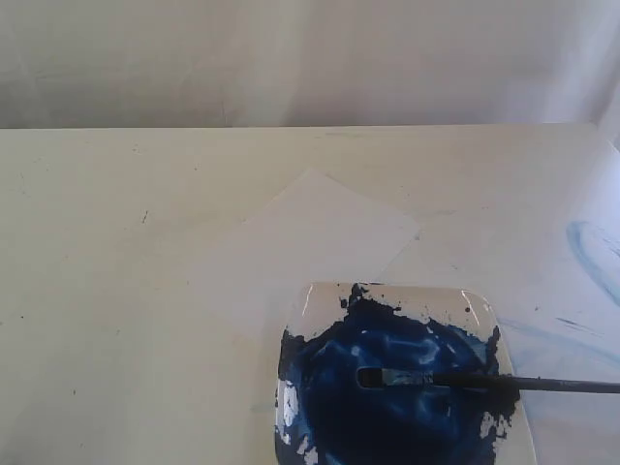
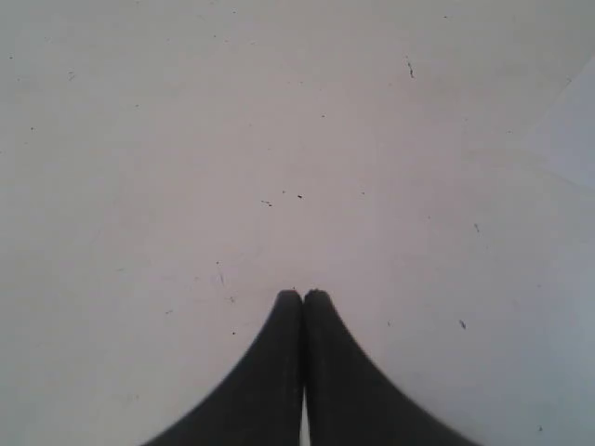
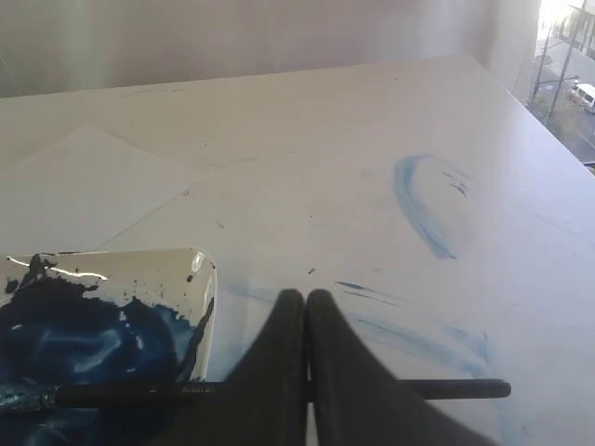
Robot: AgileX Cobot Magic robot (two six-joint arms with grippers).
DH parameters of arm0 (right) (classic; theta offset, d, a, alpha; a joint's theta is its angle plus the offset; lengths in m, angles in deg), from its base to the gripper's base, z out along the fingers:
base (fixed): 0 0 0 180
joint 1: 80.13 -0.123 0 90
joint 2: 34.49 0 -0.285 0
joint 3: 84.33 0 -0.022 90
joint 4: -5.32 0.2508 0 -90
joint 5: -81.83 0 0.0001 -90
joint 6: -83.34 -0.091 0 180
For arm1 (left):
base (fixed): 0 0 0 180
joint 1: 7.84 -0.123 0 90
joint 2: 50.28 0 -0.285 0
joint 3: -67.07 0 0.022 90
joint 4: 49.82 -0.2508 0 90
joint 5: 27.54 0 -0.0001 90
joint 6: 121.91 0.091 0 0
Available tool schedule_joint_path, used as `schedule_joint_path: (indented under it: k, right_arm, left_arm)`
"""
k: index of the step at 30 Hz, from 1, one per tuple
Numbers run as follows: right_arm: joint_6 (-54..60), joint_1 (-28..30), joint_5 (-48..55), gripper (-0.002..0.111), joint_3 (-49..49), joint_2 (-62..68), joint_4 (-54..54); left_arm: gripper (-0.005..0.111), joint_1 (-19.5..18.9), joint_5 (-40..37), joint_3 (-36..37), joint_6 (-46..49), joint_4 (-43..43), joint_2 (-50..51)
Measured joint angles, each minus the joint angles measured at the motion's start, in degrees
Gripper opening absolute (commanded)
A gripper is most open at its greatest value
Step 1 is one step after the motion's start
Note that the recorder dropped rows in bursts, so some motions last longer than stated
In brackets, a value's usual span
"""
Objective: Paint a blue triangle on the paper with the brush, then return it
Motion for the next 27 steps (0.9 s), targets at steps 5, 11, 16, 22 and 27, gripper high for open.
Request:
schedule_joint_path:
  k: [5,11,16,22,27]
  right_arm:
    - [0.0,0.0,0.0,0.0,0.0,0.0,0.0]
    - [-1.38,0.0,-5.57,0.0,0.0,0.0,0.0]
    - [-3.41,0.0,-19.85,0.0,0.0,0.0,0.0]
    - [-3.92,0.0,-33.45,0.0,0.0,-0.12,0.0]
    - [-12.14,0.0,-42.52,0.0,0.0,-0.12,1.54]
  left_arm:
    - [0.0,0.0,0.0,0.0,0.0,0.0,0.0]
    - [0.0,0.0,0.0,0.0,0.0,0.0,0.0]
    - [0.0,0.0,0.0,0.0,0.0,0.0,0.0]
    - [0.0,0.0,0.0,0.0,0.0,0.0,0.0]
    - [0.0,0.0,0.0,0.0,0.0,0.0,0.0]
